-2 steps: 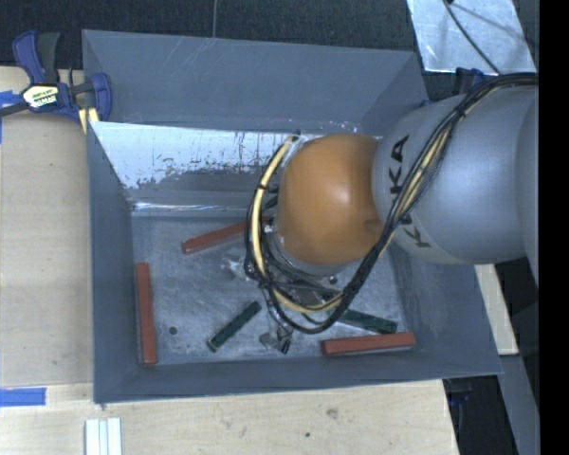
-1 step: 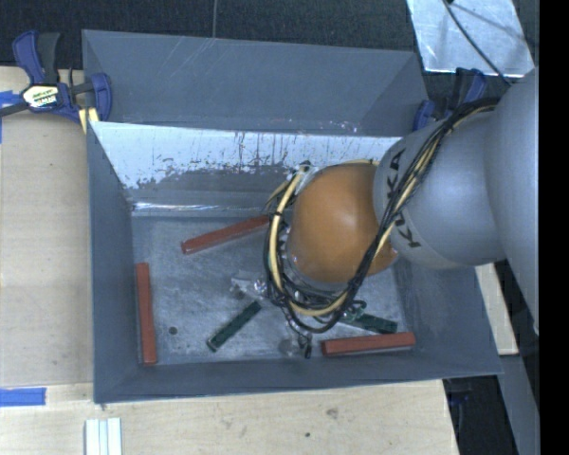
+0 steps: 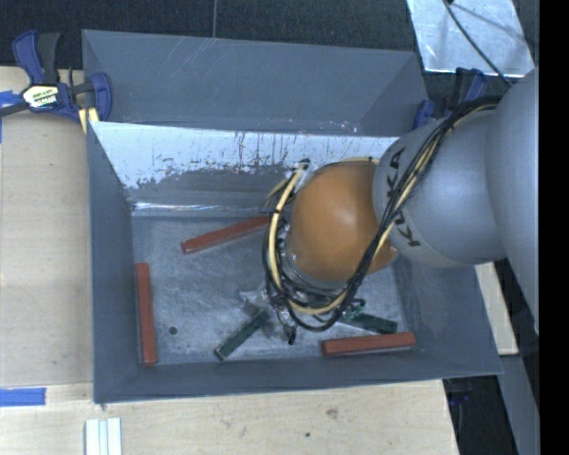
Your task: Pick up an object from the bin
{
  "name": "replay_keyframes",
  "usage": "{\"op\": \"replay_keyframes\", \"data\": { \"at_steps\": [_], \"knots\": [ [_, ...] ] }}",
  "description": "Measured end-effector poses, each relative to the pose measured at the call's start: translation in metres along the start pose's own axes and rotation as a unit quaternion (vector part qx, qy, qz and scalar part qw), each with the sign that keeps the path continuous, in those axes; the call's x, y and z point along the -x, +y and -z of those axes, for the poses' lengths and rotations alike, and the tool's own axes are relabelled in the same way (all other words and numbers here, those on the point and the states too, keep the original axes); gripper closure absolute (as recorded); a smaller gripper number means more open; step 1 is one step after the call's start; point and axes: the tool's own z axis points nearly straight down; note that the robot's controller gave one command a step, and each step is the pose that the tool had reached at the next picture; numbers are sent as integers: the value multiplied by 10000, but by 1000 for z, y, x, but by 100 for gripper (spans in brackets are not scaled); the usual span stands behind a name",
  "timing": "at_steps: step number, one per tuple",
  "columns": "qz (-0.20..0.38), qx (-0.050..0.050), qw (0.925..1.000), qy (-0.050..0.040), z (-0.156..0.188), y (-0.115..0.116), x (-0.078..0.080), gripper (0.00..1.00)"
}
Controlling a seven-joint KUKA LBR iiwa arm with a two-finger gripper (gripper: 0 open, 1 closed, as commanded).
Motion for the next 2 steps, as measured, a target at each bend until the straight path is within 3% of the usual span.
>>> {"op": "replay_keyframes", "data": {
  "at_steps": [1,2],
  "knots": [
    [216,-14,9998,-29,89,11,14,100],
    [403,-22,9992,-31,166,0,28,100]
  ]
}}
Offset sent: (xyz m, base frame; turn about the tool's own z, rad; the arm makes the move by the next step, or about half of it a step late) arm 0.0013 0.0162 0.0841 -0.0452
